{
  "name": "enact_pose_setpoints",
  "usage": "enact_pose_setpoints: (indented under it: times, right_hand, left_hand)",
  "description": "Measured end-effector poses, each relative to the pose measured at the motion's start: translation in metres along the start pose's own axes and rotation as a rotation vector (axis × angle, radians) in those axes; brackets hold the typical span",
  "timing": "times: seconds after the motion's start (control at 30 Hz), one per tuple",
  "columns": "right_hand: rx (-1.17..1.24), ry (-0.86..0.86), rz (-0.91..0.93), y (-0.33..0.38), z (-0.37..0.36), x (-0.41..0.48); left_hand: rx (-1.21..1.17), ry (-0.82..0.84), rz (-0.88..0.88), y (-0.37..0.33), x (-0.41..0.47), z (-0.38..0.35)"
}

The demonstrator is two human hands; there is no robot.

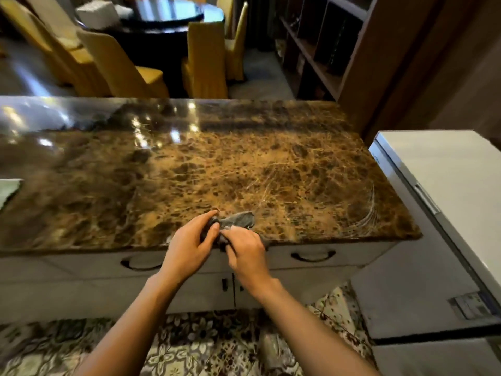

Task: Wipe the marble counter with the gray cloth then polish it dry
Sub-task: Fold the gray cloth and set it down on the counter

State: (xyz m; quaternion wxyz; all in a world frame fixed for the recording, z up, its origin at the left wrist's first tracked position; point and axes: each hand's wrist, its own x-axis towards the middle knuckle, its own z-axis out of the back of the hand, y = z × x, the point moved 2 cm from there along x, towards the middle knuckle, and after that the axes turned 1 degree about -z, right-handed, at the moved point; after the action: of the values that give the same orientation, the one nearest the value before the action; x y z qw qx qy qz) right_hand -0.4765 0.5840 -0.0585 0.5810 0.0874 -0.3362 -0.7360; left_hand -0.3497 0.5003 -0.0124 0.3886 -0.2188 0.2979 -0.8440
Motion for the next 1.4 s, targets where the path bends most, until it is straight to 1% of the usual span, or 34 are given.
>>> enact_pose_setpoints:
  times: [0.07,0.13,0.23,0.3,0.37,0.47,0.5,0.53,0.6,0.63,0.67,0.73,0.8,0.9,0.97,1.03,1.1,1.17,1.3,1.4]
  right_hand:
    - [0.224,-0.031,-0.107,0.024,0.004,0.014]
    - [0.435,0.006,-0.223,0.041,0.008,0.025]
    - [0.701,0.123,-0.321,0.064,0.012,0.040]
    - [0.918,0.213,-0.409,0.077,0.014,0.048]
    - [1.145,0.296,-0.519,0.086,0.014,0.054]
    - [1.352,0.441,-0.613,0.099,0.009,0.060]
    - [1.362,0.508,-0.599,0.103,0.009,0.061]
    - [1.330,0.579,-0.547,0.103,0.006,0.063]
    - [1.243,0.693,-0.377,0.108,0.005,0.070]
    - [1.198,0.721,-0.301,0.113,0.005,0.072]
    - [1.141,0.720,-0.232,0.118,0.005,0.077]
    - [0.993,0.665,-0.100,0.127,0.005,0.085]
    - [0.958,0.649,-0.005,0.138,0.005,0.092]
    - [1.017,0.660,0.033,0.156,0.002,0.097]
    - [0.993,0.598,0.088,0.169,-0.001,0.101]
    - [0.862,0.507,0.145,0.178,-0.010,0.107]
    - [0.746,0.458,0.223,0.190,-0.018,0.114]
    - [0.698,0.485,0.295,0.202,-0.030,0.119]
    - [0.575,0.606,0.329,0.229,-0.060,0.125]
    - [0.521,0.656,0.342,0.251,-0.082,0.131]
  left_hand:
    - [-0.022,-0.059,0.019,0.008,-0.014,0.020]
    - [-0.051,-0.120,0.050,0.016,-0.024,0.039]
    - [-0.158,-0.167,0.136,0.022,-0.032,0.062]
    - [-0.285,-0.198,0.213,0.024,-0.035,0.078]
    - [-0.378,-0.240,0.233,0.025,-0.035,0.091]
    - [-0.390,-0.300,0.245,0.021,-0.036,0.109]
    - [-0.375,-0.324,0.248,0.020,-0.036,0.116]
    - [-0.359,-0.339,0.247,0.018,-0.035,0.123]
    - [-0.317,-0.356,0.235,0.012,-0.034,0.140]
    - [-0.295,-0.362,0.227,0.009,-0.033,0.148]
    - [-0.268,-0.373,0.216,0.006,-0.032,0.157]
    - [-0.216,-0.401,0.203,-0.002,-0.032,0.172]
    - [-0.184,-0.433,0.202,-0.009,-0.032,0.183]
    - [-0.135,-0.487,0.212,-0.012,-0.035,0.198]
    - [-0.101,-0.512,0.209,-0.009,-0.038,0.207]
    - [-0.074,-0.536,0.203,-0.003,-0.042,0.216]
    - [-0.066,-0.582,0.225,0.005,-0.050,0.228]
    - [-0.068,-0.618,0.244,0.016,-0.058,0.241]
    - [-0.076,-0.654,0.264,0.051,-0.077,0.271]
    - [-0.079,-0.686,0.287,0.080,-0.091,0.297]
